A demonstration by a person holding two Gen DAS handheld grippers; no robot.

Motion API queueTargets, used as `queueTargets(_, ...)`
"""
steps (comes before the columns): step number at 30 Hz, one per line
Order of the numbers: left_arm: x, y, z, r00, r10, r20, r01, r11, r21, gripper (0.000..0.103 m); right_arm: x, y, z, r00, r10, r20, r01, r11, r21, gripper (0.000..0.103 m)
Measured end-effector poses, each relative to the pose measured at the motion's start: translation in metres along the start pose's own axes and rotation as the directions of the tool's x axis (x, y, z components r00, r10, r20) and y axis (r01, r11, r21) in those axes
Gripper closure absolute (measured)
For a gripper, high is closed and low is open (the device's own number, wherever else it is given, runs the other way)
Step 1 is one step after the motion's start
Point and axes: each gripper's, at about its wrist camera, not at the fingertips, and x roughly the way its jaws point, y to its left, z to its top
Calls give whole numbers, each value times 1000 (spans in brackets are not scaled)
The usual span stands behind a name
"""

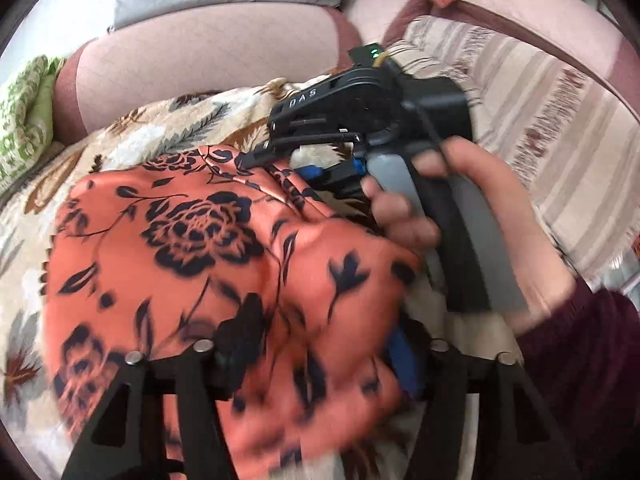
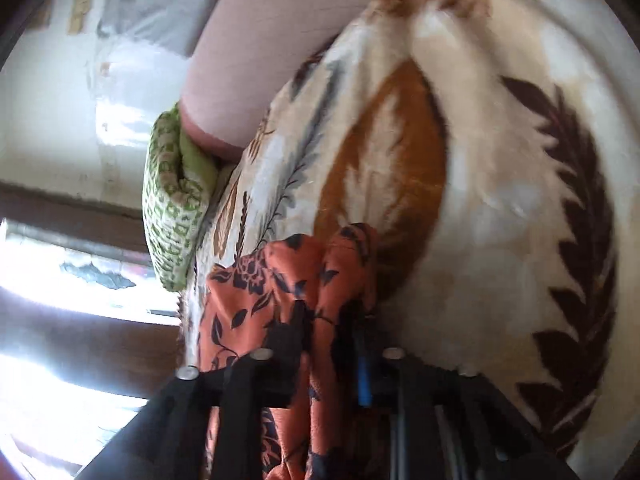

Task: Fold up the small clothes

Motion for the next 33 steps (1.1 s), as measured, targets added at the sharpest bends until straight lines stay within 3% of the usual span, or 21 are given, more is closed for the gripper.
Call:
queueTargets(2,-31,-5,-12,998,16,60,-18,999,45,33,-20,8,-4,998,-39,47,41,999,-28,40)
queueTargets(4,-59,-4,-23,987,104,126,-115,990,85,27,-45,26,-15,992,-58,114,70,992,-103,40)
queueTargets(7,-80,16,-33,949,255,186,-276,956,95,26,-73,49,-38,984,-38,174,75,974,-212,40)
queueTargets(10,-80,49,-38,894,402,200,-418,907,45,26,-84,72,-71,983,-34,180,87,952,-295,49)
queueTargets(11,-76,60,-38,879,440,187,-452,892,26,26,-85,79,-81,983,-43,180,100,941,-323,62)
queueTargets(12,-71,69,-39,868,464,176,-472,881,8,26,-85,86,-92,981,-60,184,122,929,-349,66)
queueTargets(16,-48,87,-50,835,531,144,-538,843,8,26,-78,90,-127,978,-132,163,183,914,-363,67)
queueTargets(20,-34,106,-68,867,493,76,-497,867,34,24,-45,52,-159,961,-276,28,273,921,-279,67)
queueTargets(22,-41,111,-68,882,466,70,-469,883,30,23,-35,46,-171,948,-316,27,311,911,-271,67)
queueTargets(26,-44,117,-69,890,450,68,-452,892,13,23,-40,53,-173,947,-318,31,315,911,-266,66)
queueTargets(30,-46,120,-69,895,440,75,-442,897,11,23,-37,62,-174,935,-353,42,349,887,-304,64)
queueTargets(33,-49,123,-67,904,421,70,-421,907,-21,23,-47,58,-163,951,-308,36,307,917,-254,64)
